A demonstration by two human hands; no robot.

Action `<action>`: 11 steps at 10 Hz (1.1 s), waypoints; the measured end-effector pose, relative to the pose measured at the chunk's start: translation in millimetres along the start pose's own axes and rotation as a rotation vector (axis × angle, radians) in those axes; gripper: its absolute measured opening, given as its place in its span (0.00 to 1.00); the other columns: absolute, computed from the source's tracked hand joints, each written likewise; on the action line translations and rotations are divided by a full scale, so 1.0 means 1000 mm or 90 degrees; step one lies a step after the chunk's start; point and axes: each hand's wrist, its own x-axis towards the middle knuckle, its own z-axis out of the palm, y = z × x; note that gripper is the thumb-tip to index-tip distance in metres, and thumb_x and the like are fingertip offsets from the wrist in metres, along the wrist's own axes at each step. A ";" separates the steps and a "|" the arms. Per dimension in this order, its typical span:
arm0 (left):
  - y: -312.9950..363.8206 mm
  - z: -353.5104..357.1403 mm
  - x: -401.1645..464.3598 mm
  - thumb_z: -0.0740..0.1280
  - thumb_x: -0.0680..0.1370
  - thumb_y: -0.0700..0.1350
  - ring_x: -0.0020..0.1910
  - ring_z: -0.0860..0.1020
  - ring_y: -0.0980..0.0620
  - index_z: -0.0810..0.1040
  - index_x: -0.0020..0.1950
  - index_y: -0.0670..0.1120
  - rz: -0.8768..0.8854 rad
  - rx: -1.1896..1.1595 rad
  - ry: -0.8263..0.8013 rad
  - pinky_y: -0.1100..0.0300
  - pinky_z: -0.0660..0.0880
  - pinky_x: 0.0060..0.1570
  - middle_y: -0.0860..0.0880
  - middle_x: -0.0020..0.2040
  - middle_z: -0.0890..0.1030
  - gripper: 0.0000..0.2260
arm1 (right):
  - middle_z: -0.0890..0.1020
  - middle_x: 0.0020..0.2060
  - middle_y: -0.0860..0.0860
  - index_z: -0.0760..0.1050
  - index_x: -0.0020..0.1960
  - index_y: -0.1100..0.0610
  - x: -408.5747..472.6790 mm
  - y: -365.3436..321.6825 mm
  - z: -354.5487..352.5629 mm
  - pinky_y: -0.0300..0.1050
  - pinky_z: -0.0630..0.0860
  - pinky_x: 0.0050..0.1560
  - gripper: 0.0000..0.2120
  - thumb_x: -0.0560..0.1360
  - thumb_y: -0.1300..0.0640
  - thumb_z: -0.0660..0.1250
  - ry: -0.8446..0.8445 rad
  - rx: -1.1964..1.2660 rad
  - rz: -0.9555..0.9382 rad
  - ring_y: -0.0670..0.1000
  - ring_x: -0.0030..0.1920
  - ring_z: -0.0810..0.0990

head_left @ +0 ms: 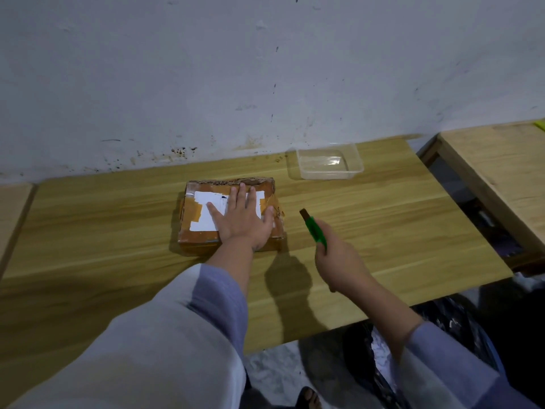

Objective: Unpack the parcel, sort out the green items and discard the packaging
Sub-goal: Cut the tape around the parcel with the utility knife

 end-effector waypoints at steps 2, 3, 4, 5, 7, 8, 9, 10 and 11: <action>-0.001 0.001 0.001 0.40 0.79 0.65 0.77 0.38 0.51 0.41 0.78 0.52 0.002 0.001 0.003 0.32 0.37 0.69 0.52 0.79 0.39 0.31 | 0.79 0.54 0.59 0.53 0.74 0.45 0.029 -0.033 -0.002 0.48 0.79 0.28 0.24 0.80 0.58 0.52 -0.006 -0.010 -0.061 0.56 0.34 0.79; -0.001 0.001 0.001 0.40 0.79 0.64 0.77 0.38 0.51 0.41 0.78 0.52 0.000 0.005 0.007 0.32 0.38 0.70 0.52 0.79 0.39 0.30 | 0.78 0.56 0.60 0.53 0.75 0.46 0.039 -0.044 0.006 0.49 0.79 0.29 0.25 0.80 0.58 0.52 -0.020 -0.015 -0.051 0.58 0.36 0.79; -0.001 0.001 0.002 0.39 0.79 0.63 0.77 0.38 0.51 0.40 0.78 0.52 0.001 0.019 0.008 0.32 0.39 0.70 0.52 0.79 0.39 0.30 | 0.77 0.58 0.61 0.52 0.76 0.48 0.047 -0.053 0.010 0.52 0.81 0.35 0.26 0.79 0.58 0.52 -0.028 -0.025 -0.032 0.61 0.43 0.80; 0.000 0.001 0.002 0.39 0.80 0.63 0.77 0.37 0.51 0.40 0.78 0.52 0.000 0.029 0.005 0.32 0.39 0.69 0.51 0.79 0.38 0.29 | 0.77 0.58 0.62 0.52 0.76 0.49 0.051 -0.058 0.012 0.56 0.81 0.43 0.27 0.78 0.59 0.54 -0.029 -0.027 -0.018 0.63 0.48 0.80; -0.002 0.003 0.005 0.39 0.80 0.63 0.77 0.37 0.51 0.39 0.78 0.52 0.000 0.036 0.006 0.32 0.39 0.69 0.51 0.79 0.38 0.29 | 0.77 0.58 0.62 0.51 0.76 0.51 0.058 -0.062 0.017 0.56 0.80 0.48 0.28 0.78 0.60 0.54 -0.027 -0.034 -0.017 0.62 0.52 0.79; -0.002 0.004 0.006 0.40 0.80 0.63 0.77 0.37 0.51 0.39 0.78 0.52 0.001 0.035 0.004 0.32 0.39 0.69 0.51 0.79 0.38 0.29 | 0.78 0.58 0.62 0.51 0.76 0.51 0.058 -0.062 0.019 0.55 0.80 0.49 0.29 0.77 0.60 0.54 -0.024 -0.038 -0.029 0.61 0.52 0.80; -0.002 0.004 0.005 0.41 0.80 0.63 0.77 0.37 0.51 0.39 0.78 0.52 -0.002 0.034 0.002 0.32 0.40 0.70 0.52 0.79 0.38 0.29 | 0.79 0.55 0.61 0.49 0.76 0.50 0.057 -0.060 0.024 0.50 0.75 0.44 0.29 0.78 0.59 0.55 -0.035 -0.099 -0.041 0.61 0.52 0.79; -0.001 0.005 0.007 0.42 0.80 0.63 0.77 0.38 0.52 0.39 0.78 0.52 -0.008 0.037 0.000 0.32 0.41 0.70 0.52 0.79 0.38 0.30 | 0.79 0.56 0.62 0.45 0.77 0.52 0.055 -0.060 0.027 0.49 0.73 0.47 0.31 0.78 0.60 0.54 -0.051 -0.154 -0.038 0.61 0.55 0.78; -0.001 0.003 0.006 0.42 0.80 0.64 0.77 0.38 0.52 0.40 0.78 0.52 -0.008 0.032 0.006 0.31 0.40 0.70 0.52 0.79 0.40 0.30 | 0.77 0.58 0.62 0.43 0.77 0.52 0.047 -0.059 0.027 0.50 0.74 0.51 0.32 0.78 0.60 0.55 -0.071 -0.191 -0.032 0.60 0.57 0.78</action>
